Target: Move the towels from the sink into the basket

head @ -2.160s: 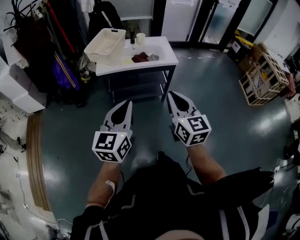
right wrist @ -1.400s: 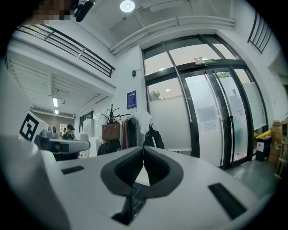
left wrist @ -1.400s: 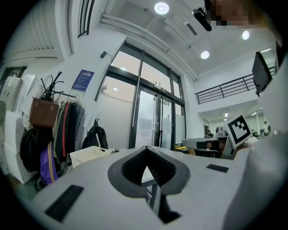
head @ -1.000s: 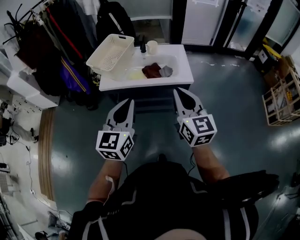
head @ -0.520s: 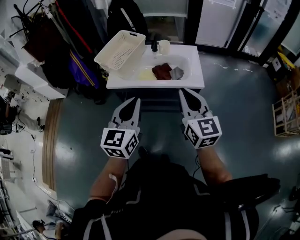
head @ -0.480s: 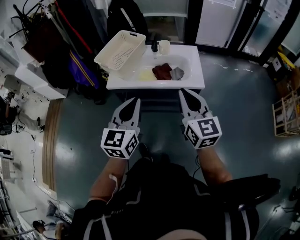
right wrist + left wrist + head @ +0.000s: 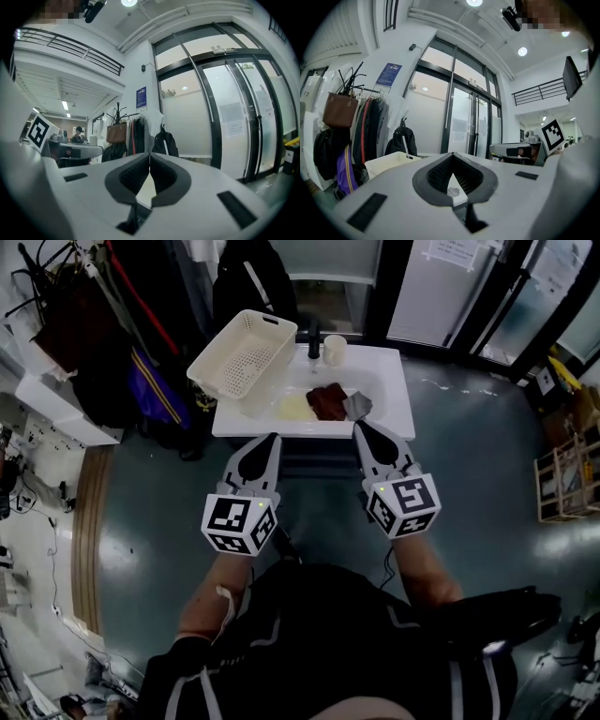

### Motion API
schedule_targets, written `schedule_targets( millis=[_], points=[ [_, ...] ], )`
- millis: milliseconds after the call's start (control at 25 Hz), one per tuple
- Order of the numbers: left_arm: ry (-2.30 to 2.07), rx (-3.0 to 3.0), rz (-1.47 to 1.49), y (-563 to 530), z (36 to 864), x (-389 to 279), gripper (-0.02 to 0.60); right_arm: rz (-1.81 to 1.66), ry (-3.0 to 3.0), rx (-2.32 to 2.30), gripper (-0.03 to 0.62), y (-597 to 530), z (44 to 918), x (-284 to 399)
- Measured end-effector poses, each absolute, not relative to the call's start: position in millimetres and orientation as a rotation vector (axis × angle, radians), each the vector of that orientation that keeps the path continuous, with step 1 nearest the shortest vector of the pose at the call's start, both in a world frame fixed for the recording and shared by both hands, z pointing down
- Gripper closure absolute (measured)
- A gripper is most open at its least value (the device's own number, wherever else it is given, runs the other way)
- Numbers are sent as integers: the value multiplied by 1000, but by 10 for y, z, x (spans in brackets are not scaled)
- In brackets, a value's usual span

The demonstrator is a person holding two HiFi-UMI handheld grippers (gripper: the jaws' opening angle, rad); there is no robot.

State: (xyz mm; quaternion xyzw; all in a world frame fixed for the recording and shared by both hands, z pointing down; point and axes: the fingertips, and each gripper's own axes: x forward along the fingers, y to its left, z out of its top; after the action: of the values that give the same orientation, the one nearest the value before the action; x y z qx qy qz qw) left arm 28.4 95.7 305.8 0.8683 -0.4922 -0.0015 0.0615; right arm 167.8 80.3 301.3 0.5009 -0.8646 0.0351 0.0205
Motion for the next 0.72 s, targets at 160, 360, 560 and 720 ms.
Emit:
schedule_targets(
  millis=[160,360,560,720],
  points=[
    [-1494,2631,-8,621,3041,65,580,126,-2675,1554,585,460,3052,1493],
    [-1497,2615,-18,216,3102,-233,580,143,-2667,1549,585,45,3140,1248],
    [-1475,2615,-21,-92,3190,-453,580,134,-2641,1556,585,-280,3197,1069],
    [-1452,2624,-18,-272,3237,-586,580,141,-2604,1584,583,-492,3259,998]
  ],
)
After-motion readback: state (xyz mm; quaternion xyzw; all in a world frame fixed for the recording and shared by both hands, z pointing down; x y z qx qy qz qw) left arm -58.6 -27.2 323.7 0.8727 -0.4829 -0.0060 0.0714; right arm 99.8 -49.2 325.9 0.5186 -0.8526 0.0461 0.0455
